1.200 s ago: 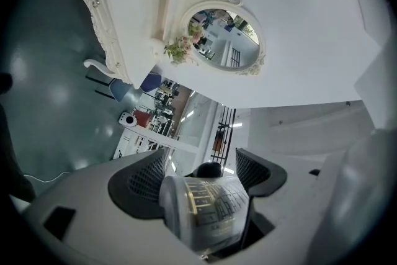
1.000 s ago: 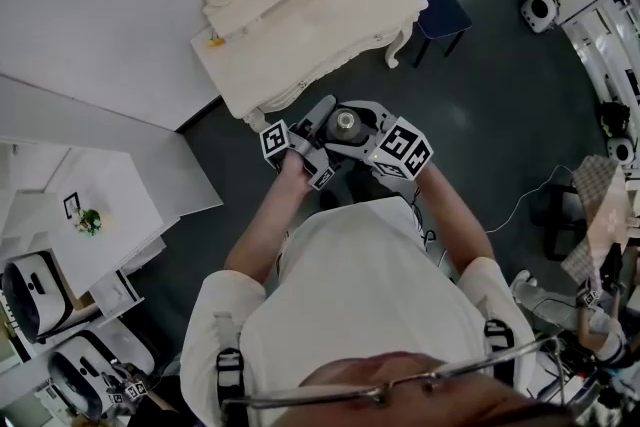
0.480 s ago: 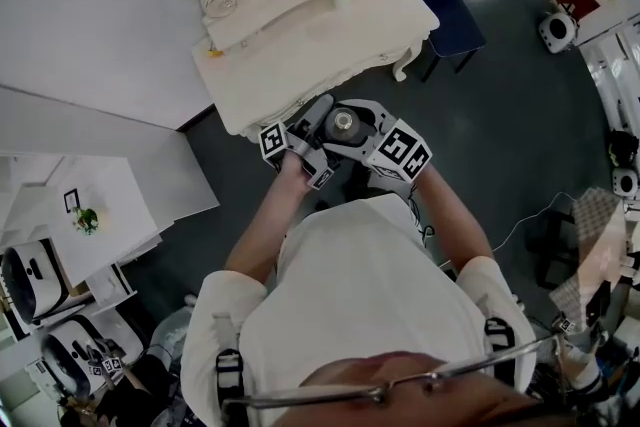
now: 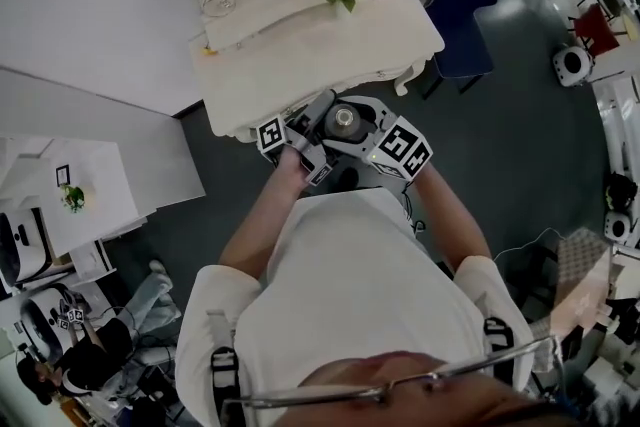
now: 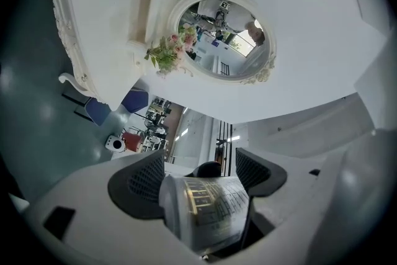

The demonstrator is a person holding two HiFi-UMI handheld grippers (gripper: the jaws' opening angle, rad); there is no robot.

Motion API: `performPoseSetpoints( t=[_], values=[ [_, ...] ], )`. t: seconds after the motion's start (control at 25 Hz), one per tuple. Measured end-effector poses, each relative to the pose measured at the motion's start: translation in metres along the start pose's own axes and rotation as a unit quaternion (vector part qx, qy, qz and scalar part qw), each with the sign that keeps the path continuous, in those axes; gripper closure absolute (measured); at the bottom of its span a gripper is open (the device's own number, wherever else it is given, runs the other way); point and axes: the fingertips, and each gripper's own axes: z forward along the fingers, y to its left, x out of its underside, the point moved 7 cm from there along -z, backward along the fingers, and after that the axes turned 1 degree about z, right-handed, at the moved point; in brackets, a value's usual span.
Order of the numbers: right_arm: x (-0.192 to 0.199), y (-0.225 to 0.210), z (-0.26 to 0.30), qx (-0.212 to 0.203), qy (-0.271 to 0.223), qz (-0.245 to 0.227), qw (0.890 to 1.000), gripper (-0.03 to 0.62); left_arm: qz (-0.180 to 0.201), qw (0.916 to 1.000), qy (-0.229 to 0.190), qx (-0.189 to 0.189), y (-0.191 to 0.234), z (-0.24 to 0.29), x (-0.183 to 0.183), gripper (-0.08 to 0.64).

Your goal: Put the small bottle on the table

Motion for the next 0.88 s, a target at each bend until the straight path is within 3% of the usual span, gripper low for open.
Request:
performPoseSetpoints(
  t=[0.6,0.88],
  values=[
    [0.016,-0.040,0.000,-0.037,0.004,0.007,0.999,0.247,0.005,0.9988,-0.049,-0.007,0.025,0.018,-0.016,0.207],
    [0.016,-0.054,0.015,-0.037,0.003,0.008,0.999,0.247,0.017,0.9994,-0.025,-0.015,0.024,0.021,-0.039,0.207]
  ],
)
